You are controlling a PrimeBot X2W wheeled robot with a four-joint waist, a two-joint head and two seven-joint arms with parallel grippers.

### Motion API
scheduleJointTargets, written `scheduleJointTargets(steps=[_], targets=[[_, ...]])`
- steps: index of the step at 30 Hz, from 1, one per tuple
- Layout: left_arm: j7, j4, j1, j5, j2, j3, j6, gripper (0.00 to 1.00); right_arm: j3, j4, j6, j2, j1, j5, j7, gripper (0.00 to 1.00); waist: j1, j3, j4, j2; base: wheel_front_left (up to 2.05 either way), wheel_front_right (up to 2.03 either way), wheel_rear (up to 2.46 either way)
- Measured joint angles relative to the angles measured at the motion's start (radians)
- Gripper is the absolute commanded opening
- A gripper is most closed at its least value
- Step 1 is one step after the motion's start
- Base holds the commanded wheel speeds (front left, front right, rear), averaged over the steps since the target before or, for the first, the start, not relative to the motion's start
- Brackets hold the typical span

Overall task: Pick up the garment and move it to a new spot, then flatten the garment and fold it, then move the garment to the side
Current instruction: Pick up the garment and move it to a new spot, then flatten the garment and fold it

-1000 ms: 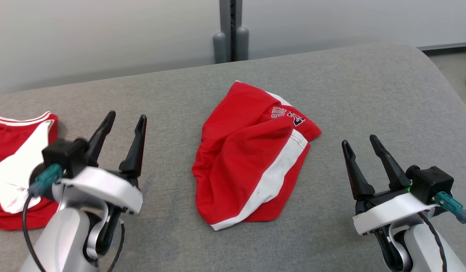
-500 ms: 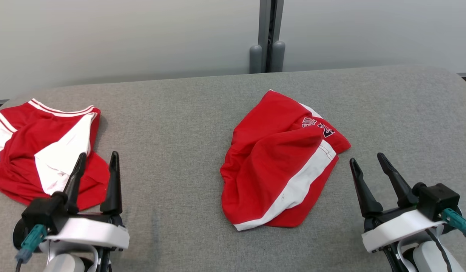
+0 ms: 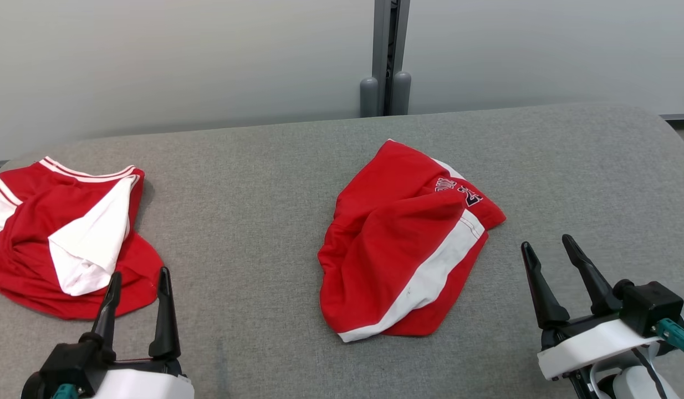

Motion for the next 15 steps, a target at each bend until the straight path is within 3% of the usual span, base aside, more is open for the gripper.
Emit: scheduleJointTargets(steps=[7, 15], targets=[[0.000, -0.021, 0.047, 0.061, -0.081, 0.076, -0.031, 1.00, -0.019, -0.018, 0.000, 0.009, 0.010, -0.015, 0.000, 1.00, 0.0000, -0.018, -0.019, 0.0000, 0.00, 0.00, 0.00], [0.000, -0.011, 0.047, 0.109, -0.112, 0.105, -0.068, 1.00, -0.022, -0.028, 0.000, 0.015, 0.011, -0.023, 0.000, 1.00, 0.0000, -0.022, -0.024, 0.0000, 0.00, 0.00, 0.00]])
